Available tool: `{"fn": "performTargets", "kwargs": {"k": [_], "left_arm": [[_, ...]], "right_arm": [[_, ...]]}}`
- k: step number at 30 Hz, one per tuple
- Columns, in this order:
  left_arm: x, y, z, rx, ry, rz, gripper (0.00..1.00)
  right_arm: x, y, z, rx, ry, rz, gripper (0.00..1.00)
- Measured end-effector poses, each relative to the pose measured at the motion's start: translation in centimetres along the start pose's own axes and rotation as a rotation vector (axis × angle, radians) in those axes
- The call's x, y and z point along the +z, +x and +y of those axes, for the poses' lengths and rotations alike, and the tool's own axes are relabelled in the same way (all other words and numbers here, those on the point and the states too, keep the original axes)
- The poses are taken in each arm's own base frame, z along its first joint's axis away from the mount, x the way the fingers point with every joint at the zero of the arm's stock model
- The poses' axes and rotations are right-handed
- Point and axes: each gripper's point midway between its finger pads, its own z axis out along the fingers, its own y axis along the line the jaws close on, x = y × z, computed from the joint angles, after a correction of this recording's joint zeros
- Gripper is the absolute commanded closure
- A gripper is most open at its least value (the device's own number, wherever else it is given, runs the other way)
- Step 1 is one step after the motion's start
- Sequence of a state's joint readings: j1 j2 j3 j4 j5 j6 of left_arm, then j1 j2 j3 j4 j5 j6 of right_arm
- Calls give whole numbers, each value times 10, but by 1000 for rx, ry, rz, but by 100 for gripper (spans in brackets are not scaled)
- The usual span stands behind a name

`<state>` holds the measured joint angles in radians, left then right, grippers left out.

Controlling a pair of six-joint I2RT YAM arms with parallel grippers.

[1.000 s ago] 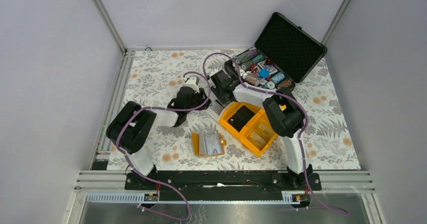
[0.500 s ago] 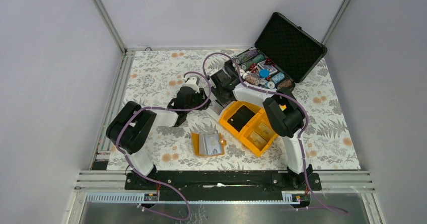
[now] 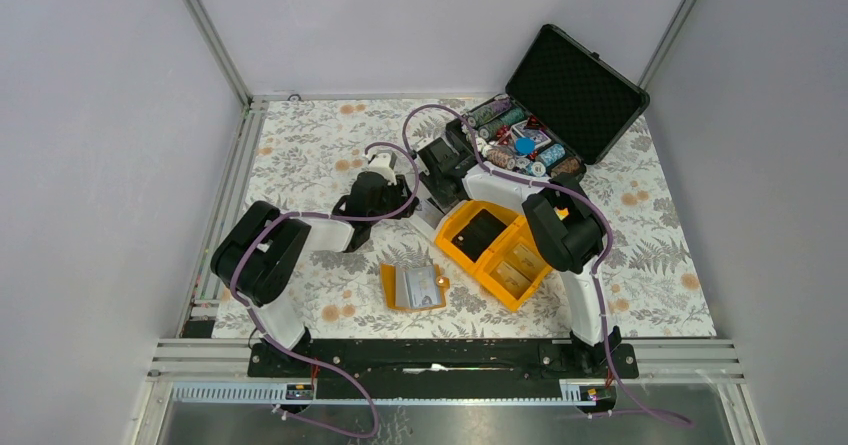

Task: Put the credit cards into the card holder
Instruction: Pick up the credit card from the storage box.

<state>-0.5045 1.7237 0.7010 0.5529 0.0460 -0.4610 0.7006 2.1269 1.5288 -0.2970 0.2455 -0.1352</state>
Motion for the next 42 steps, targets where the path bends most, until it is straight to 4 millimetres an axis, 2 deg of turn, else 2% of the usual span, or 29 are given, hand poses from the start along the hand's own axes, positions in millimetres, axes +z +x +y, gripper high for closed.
{"fn": "performTargets", "kwargs": {"k": [28, 42], "left_arm": [[0, 0, 0, 0, 0, 0, 67], [0, 0, 0, 0, 0, 0, 67]], "right_arm": [[-9, -6, -4, -3, 24, -12, 60], [-9, -7, -5, -9, 29, -13, 57]]}}
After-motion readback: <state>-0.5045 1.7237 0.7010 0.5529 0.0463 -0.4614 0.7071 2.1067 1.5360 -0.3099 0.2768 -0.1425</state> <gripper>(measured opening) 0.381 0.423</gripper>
